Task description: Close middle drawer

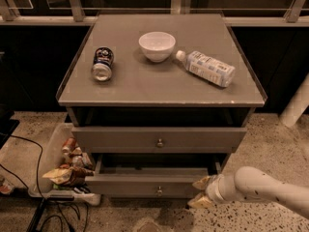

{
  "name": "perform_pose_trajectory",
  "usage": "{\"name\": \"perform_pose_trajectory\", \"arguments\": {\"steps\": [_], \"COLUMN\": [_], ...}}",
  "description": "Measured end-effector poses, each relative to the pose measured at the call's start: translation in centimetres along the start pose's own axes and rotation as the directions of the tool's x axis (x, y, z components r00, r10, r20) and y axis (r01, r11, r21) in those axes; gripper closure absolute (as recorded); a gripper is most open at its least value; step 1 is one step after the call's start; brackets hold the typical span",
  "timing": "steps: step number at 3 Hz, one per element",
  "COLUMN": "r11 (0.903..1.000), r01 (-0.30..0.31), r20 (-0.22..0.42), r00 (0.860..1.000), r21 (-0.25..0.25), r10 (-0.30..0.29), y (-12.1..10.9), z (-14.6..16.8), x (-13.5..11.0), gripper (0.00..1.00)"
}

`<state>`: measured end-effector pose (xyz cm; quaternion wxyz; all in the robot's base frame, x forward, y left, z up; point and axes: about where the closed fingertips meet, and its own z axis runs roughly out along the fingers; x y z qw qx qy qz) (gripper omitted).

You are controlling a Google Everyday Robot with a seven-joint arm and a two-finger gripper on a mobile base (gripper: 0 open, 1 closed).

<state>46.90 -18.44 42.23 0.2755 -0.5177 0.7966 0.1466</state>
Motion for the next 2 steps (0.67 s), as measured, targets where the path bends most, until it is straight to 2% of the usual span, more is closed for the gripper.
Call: {"name": "perform_pose_trajectory", "arguments": {"steps": [1,2], "r11": [1.0,1.0], "r01": [0.0,0.0], "r20": [0.0,0.0], "r00": [1.0,1.0], "r21": [0.0,0.0], "r10": [0.0,0.0], "y": [0.01,0.01], "z": [0.01,0.01], "x": [0.0,0.0], "gripper": [0.0,0.0]}}
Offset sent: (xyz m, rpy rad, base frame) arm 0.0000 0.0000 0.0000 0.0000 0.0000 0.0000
